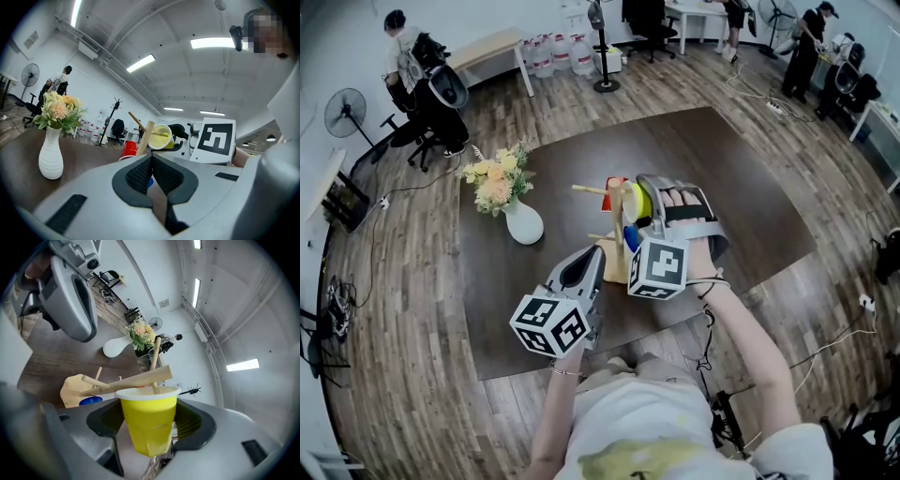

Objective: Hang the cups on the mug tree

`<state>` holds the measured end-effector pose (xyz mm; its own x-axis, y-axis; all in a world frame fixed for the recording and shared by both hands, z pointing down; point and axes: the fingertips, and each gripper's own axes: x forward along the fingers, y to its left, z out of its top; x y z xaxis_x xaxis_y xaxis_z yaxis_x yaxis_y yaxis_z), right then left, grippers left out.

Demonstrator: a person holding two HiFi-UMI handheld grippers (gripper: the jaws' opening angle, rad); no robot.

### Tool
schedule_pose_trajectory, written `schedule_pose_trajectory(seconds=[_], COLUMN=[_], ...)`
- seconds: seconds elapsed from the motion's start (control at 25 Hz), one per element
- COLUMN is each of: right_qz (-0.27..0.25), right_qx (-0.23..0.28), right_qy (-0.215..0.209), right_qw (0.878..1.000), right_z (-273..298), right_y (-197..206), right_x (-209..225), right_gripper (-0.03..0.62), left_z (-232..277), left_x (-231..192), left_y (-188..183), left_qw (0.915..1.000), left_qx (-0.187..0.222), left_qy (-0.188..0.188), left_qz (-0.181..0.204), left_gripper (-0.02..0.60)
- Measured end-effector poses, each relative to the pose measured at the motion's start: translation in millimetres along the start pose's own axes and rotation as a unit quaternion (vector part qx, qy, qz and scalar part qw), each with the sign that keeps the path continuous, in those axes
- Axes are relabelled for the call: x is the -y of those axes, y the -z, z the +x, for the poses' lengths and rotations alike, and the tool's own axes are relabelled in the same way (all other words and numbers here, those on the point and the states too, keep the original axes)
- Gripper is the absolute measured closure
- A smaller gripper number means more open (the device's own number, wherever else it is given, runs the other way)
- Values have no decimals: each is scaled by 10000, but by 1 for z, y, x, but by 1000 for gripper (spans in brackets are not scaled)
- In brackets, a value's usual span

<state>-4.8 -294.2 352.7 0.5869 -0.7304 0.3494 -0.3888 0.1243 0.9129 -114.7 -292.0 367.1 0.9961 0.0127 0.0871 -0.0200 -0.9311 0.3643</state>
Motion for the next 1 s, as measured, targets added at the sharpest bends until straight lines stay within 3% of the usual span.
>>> schedule_pose_trajectory(seconds=[0.6, 1.0], right_qz=[37, 283], right_qx=[87, 436], right_qy=[179, 197], right_qw=[9998, 9985], right_z=[-4, -21], right_y=[-5, -16], right_x=[-6, -9], right_gripper=[265, 230], left_z=[-13, -24], left_x=[-5, 5], left_y=[6, 6], left_qw=[10000, 10000], left_qx=[-32, -10], left_qy=[-14, -63], left_qz=[-47, -43], left_gripper=[558, 558])
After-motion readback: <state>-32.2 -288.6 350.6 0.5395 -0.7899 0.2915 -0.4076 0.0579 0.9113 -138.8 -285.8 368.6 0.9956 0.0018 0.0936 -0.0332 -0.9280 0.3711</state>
